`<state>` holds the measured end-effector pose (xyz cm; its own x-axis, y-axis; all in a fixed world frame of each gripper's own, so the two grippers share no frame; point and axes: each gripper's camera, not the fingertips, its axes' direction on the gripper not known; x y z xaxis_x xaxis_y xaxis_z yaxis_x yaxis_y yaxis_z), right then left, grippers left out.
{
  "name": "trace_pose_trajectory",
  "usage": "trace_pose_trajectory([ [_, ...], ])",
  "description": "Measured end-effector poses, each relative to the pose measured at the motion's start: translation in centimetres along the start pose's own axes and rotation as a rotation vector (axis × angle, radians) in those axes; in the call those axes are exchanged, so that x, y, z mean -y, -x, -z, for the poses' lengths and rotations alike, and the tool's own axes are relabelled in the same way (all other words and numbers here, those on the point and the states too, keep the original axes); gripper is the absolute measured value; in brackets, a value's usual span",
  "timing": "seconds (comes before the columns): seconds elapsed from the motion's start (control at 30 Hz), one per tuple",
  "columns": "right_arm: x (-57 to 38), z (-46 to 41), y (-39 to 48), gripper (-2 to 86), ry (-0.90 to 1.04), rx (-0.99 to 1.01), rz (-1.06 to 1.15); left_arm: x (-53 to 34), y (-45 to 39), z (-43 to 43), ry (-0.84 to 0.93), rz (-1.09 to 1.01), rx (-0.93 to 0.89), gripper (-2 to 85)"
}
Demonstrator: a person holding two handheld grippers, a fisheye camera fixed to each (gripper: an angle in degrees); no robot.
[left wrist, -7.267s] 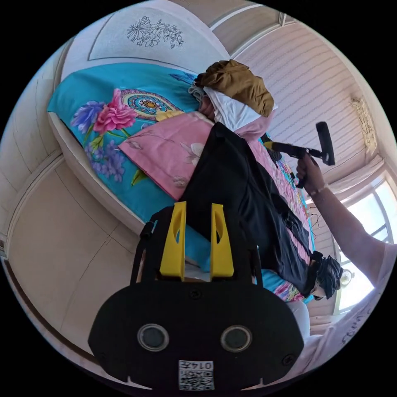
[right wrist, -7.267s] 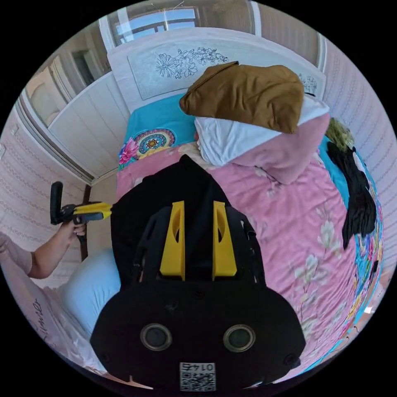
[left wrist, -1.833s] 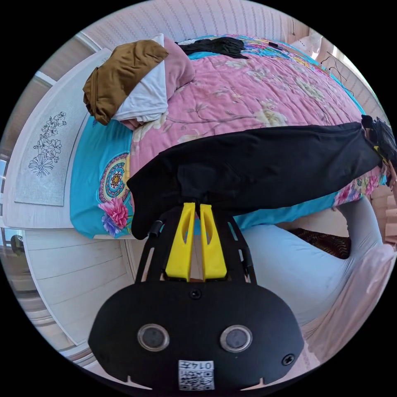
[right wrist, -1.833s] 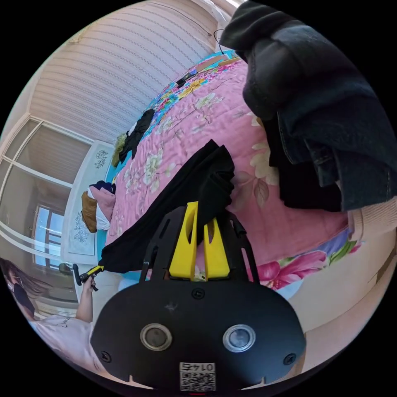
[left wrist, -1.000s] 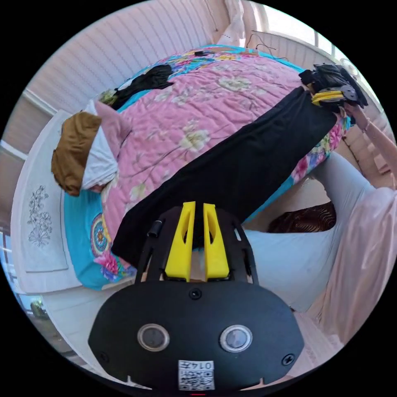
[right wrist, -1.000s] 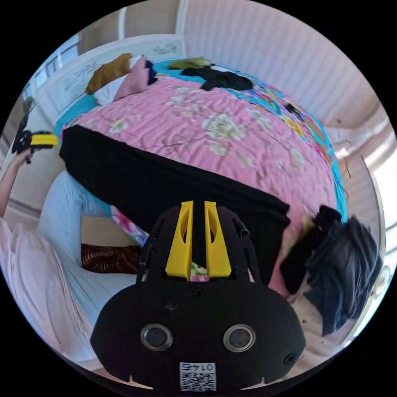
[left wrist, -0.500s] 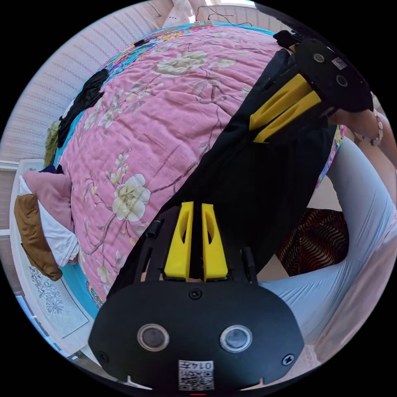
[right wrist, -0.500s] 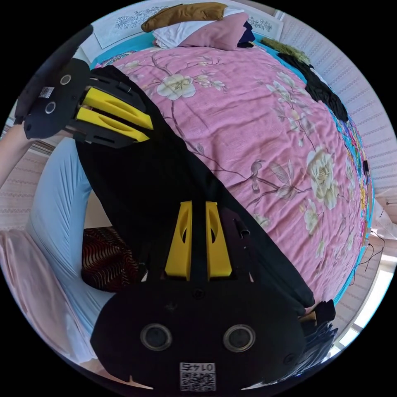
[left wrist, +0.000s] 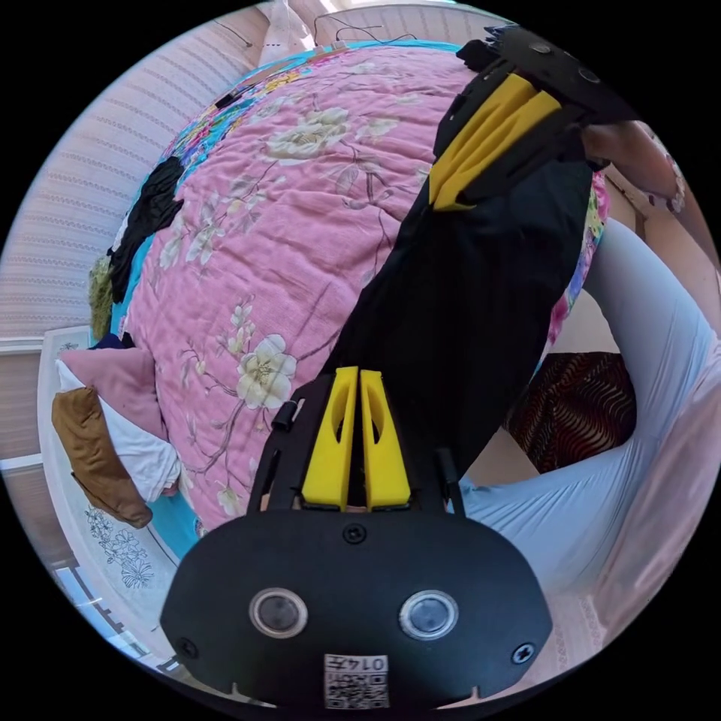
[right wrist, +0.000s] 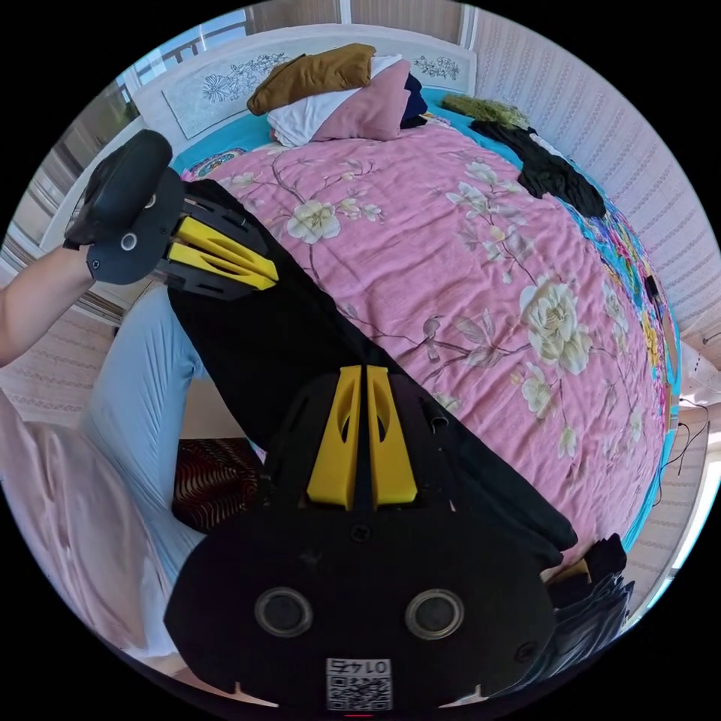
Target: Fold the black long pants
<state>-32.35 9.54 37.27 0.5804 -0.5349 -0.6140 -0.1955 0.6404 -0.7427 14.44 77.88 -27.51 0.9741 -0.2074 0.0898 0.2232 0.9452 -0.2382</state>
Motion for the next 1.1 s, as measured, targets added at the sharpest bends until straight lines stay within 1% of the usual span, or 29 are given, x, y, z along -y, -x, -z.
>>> trace_pose_trajectory([
  [0.1, 1.9, 1.3, 0.1, 0.4, -0.030, -0.010, 0.002, 0.4, 0.4, 1.0, 0.002, 0.020, 0.036, -1.0],
  [0.2, 3.8, 1.1, 0.1, 0.4, -0.030, -0.008, -0.017, 1.1, 0.7, 0.2, 0.015, 0.027, 0.012, -1.0],
  [0.3, 5.5, -1.2, 0.1, 0.4, 0.038, -0.011, -0.036, 1.9, 0.7, -2.0, 0.055, 0.043, -0.056, -1.0],
  [0.37, 6.4, -4.4, 0.4, 0.5, 0.148, 0.021, -0.044, 2.2, 0.4, -2.6, 0.048, 0.046, -0.055, -1.0],
  [0.4, 6.5, -5.1, 0.5, 0.5, 0.163, 0.021, -0.045, 2.5, 0.2, -2.6, 0.051, 0.040, -0.049, -1.0],
  [0.47, 6.9, -5.6, 1.1, 0.5, 0.131, -0.018, -0.067, 2.9, 0.2, -2.5, 0.063, 0.030, -0.051, -1.0],
  [0.6, 7.6, -6.0, 1.9, 0.5, 0.139, -0.063, -0.078, 3.8, 0.7, -2.4, 0.081, 0.028, -0.096, -1.0],
  [0.7, 8.2, -6.5, 2.1, 0.5, 0.160, -0.077, -0.090, 4.0, 1.0, -2.2, 0.078, 0.038, -0.127, -1.0],
  [0.83, 9.1, -7.4, 2.4, 0.5, 0.215, -0.094, -0.070, 4.3, 0.7, -1.9, 0.068, 0.034, -0.117, -1.0],
  [0.97, 9.3, -8.3, 2.1, 0.4, 0.256, -0.082, -0.062, 4.7, 0.3, -1.5, 0.065, 0.026, -0.105, -1.0],
  [1.1, 8.8, -9.2, 1.5, 0.4, 0.266, -0.060, -0.073, 4.5, 0.6, -1.2, 0.028, 0.076, -0.150, -1.0],
])
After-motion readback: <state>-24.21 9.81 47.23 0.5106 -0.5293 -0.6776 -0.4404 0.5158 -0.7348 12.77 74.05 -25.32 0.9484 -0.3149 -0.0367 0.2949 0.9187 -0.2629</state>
